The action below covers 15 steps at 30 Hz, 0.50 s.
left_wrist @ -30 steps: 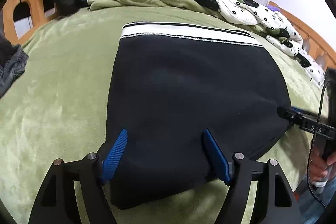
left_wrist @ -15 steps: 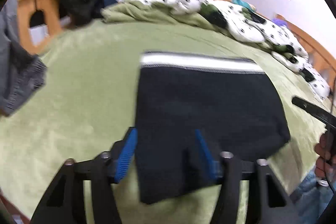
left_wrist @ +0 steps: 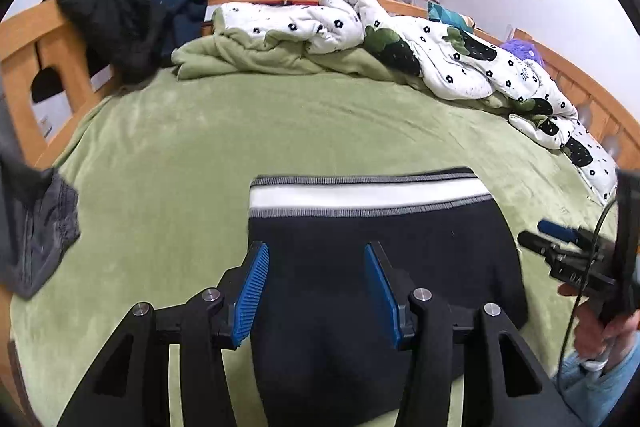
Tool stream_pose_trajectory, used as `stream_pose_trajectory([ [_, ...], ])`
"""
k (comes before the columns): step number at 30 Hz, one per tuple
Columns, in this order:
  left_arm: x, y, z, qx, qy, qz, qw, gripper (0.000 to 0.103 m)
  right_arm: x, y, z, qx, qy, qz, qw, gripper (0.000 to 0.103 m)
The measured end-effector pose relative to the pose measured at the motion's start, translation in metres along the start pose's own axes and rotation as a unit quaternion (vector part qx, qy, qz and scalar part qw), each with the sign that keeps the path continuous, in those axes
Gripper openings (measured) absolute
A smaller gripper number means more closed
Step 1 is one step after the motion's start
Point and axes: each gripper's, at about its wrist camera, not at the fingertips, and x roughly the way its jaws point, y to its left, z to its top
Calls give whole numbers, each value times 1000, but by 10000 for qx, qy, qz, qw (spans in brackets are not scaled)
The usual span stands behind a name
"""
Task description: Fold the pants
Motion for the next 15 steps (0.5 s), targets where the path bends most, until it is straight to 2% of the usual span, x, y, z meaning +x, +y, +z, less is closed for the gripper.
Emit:
stream_pose_trajectory([
  [3,31,1,6,-22,13,-113,9999,48,12,12,19,-258,-289,-72,9992,61],
  [6,75,-1,4,-98,438,-179,9988,48,43,18,23,-441,-318,-107,9985,61],
  [8,102,-3,-4,-21,733,-158,9972,48,79,11,16,-321,-143,-154,9993,61],
  [10,121,-4,-16,133,894,27,9959,47,99,9,11,-248,-173,-291,9991,66],
  [11,127,-5,-21,246,913,99,9955,51,101,10,10,-333,-404,-399,9978,69],
  [13,127,-3,-25,234,852,66,9961,60,104,9,14,-272,-301,-400,9984,72],
  [15,125,3,-24,68,891,49,9960,62,105,6,16,-231,-235,-382,9987,72],
])
